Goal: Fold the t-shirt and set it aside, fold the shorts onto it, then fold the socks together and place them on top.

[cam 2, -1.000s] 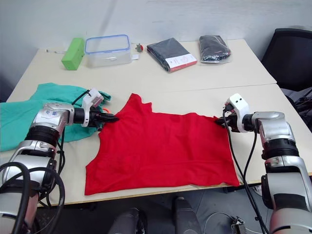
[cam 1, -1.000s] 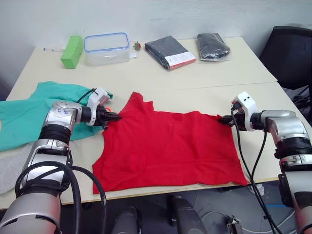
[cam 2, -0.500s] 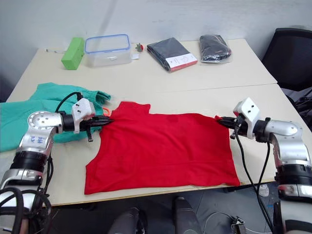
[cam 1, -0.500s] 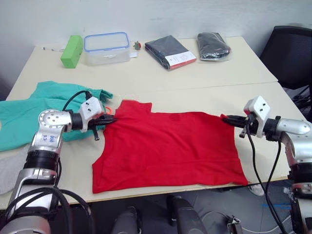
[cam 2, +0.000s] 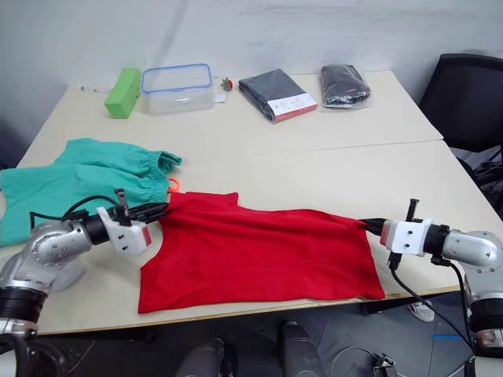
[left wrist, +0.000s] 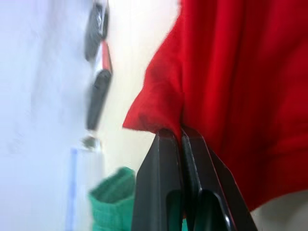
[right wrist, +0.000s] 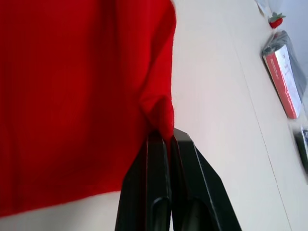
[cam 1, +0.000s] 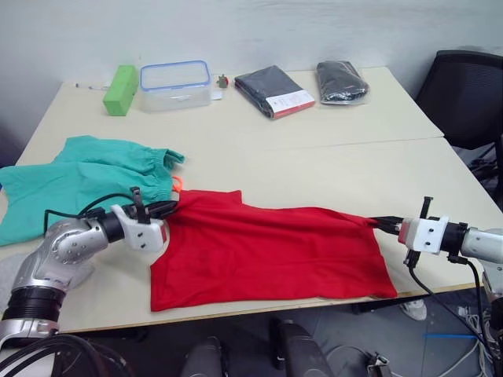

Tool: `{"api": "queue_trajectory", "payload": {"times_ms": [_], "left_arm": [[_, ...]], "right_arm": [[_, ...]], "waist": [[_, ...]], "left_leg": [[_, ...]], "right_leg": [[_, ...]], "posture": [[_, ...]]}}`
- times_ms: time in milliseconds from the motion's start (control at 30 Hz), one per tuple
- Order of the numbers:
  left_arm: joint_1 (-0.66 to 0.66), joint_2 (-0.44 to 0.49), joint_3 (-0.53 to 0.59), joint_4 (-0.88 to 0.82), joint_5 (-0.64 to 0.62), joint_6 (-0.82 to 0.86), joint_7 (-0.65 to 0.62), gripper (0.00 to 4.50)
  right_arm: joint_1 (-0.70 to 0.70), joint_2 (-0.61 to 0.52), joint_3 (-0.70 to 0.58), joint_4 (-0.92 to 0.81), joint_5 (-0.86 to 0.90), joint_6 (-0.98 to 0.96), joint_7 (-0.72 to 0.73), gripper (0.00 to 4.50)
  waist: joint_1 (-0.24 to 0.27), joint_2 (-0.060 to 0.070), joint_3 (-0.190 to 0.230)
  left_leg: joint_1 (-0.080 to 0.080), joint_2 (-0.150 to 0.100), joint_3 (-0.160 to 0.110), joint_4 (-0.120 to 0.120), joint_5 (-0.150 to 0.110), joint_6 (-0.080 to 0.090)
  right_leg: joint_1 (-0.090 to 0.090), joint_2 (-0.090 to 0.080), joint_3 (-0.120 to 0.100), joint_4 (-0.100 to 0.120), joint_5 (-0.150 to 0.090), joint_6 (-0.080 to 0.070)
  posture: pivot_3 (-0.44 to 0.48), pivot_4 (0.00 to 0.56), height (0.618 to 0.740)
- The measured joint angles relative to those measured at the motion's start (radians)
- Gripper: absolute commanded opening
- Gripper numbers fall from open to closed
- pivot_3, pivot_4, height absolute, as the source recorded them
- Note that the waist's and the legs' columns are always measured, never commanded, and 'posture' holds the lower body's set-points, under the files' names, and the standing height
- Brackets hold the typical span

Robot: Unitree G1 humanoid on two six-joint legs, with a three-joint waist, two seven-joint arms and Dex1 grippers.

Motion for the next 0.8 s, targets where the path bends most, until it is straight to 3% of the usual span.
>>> {"api": "queue_trajectory", "payload": {"times_ms": [100, 400, 667, 800], "left_arm": [[-0.005, 0.002, -0.007, 0.036, 0.072, -0.022, 0.101, 0.04], [-0.084, -0.001, -0.079, 0.071, 0.132, -0.048, 0.239, 0.04], [0.059, 0.057, -0.071, 0.061, 0.21, -0.104, 0.391, 0.04], [0.121, 0.079, -0.07, 0.042, 0.238, -0.105, 0.434, 0.04]], "right_arm": [[-0.057, 0.0, 0.011, 0.056, -0.019, -0.033, -0.048, 0.0], [-0.139, 0.0, 0.05, 0.127, -0.105, -0.168, -0.192, 0.0], [-0.04, -0.058, 0.049, 0.136, -0.355, -0.484, -0.395, 0.0], [-0.001, -0.058, 0.049, 0.15, -0.543, -0.511, -0.537, 0.0]], "waist": [[-0.005, 0.0, 0.0], [-0.004, 0.0, 0.0], [-0.023, 0.0, 0.0], [-0.029, 0.0, 0.0]], "left_leg": [[0.001, 0.0, 0.002, -0.005, 0.002, -0.002], [0.003, 0.001, 0.012, -0.007, 0.005, -0.006], [0.006, 0.003, 0.019, -0.01, 0.004, -0.007], [0.013, 0.002, 0.026, -0.011, 0.004, -0.007]], "right_leg": [[-0.001, 0.0, 0.0, 0.0, 0.0, 0.0], [-0.001, 0.002, 0.001, 0.0, -0.001, -0.002], [-0.001, 0.003, 0.005, -0.003, -0.001, -0.002], [0.001, 0.003, 0.011, -0.002, -0.002, -0.004]], "posture": [[0.0, 0.15, 0.74], [0.0, 0.15, 0.74], [0.0, 0.15, 0.74], [0.0, 0.15, 0.74]]}}
